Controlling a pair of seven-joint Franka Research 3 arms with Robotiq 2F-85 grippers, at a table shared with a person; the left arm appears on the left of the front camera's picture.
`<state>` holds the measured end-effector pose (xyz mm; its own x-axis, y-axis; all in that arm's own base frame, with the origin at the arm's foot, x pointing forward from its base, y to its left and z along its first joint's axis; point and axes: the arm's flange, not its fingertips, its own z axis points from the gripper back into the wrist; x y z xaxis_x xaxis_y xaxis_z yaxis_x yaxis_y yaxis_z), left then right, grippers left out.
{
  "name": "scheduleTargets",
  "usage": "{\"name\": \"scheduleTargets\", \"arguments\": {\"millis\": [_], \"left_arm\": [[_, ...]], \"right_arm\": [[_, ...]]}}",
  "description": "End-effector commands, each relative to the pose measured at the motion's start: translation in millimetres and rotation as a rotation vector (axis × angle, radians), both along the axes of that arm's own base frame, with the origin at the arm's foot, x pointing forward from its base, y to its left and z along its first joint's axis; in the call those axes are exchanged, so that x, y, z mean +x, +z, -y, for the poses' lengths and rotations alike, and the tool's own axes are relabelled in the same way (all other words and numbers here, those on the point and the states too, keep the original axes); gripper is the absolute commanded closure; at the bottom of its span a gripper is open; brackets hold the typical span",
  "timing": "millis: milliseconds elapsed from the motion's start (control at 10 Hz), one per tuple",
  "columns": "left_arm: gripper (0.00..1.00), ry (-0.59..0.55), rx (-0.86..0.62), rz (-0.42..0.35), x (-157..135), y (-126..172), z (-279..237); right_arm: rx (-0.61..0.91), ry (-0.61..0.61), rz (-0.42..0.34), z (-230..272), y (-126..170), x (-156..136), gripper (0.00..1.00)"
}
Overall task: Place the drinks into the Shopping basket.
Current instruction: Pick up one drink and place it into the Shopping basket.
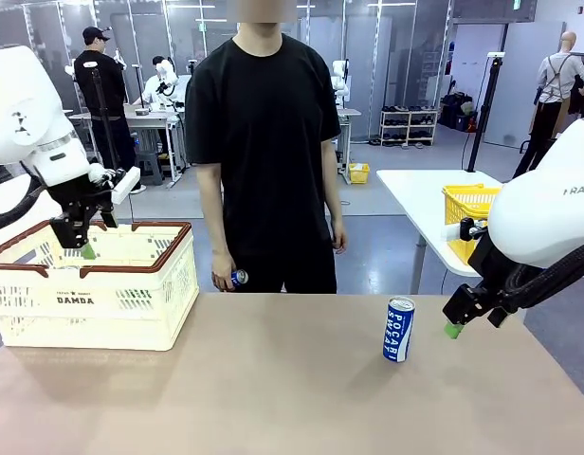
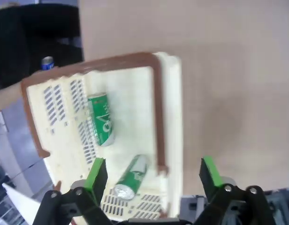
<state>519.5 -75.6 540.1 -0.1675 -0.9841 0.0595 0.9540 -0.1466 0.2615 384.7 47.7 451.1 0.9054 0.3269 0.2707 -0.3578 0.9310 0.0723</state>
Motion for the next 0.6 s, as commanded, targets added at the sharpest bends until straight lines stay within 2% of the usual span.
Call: {"name": "scheduleTargets", "arguments": {"millis": [0, 200, 400, 500], "left_arm": [[0.0, 0.016, 0.044, -0.097, -37.7, -10.1, -2.6], [0.0, 0.031, 0.055, -0.147, -64.2, -21.3, -3.0], [0.0, -0.048, 0.078, -0.234, -74.6, -35.2, -8.7], [0.0, -0.049, 0.05, -0.238, -76.2, -39.8, -13.3]], "right_arm": [[0.0, 0.015, -0.003, 1.2, 1.0, 0.3, 0.0], [0.0, 0.015, -0.003, 1.2, 1.0, 0.3, 0.0], [0.0, 0.015, -0.003, 1.2, 1.0, 0.3, 0.0], [0.0, 0.015, -0.003, 1.2, 1.0, 0.3, 0.0]]}}
